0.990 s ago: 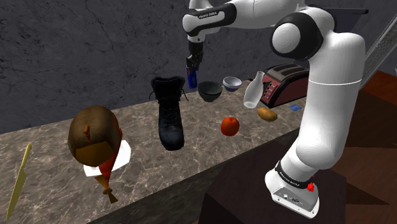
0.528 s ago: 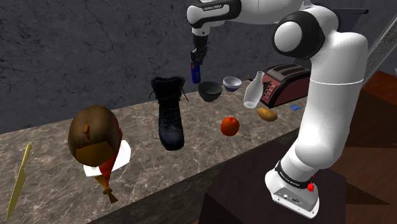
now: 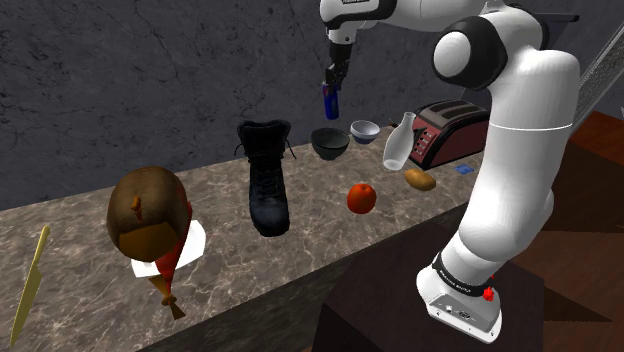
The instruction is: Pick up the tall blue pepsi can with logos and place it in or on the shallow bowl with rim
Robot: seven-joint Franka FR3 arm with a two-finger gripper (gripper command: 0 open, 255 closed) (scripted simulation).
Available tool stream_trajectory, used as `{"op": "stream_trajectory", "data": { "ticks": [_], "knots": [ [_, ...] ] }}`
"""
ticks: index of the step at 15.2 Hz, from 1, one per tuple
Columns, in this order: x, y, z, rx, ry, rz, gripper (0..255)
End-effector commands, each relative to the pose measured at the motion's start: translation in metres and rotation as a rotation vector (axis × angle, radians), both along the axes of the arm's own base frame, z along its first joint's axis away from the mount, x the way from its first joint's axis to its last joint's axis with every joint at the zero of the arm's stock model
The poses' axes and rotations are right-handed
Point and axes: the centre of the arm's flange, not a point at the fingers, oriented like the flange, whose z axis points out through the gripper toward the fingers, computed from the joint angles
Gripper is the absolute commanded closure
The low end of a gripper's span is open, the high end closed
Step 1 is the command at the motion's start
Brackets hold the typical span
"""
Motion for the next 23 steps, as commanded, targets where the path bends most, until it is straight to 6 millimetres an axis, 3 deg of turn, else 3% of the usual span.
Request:
{"op": "stream_trajectory", "data": {
  "ticks": [1,23],
  "knots": [
    [-0.009,-0.028,0.008,0.000,0.000,0.002,255],
    [-0.009,-0.028,-0.106,0.000,0.000,0.002,255]
  ]
}}
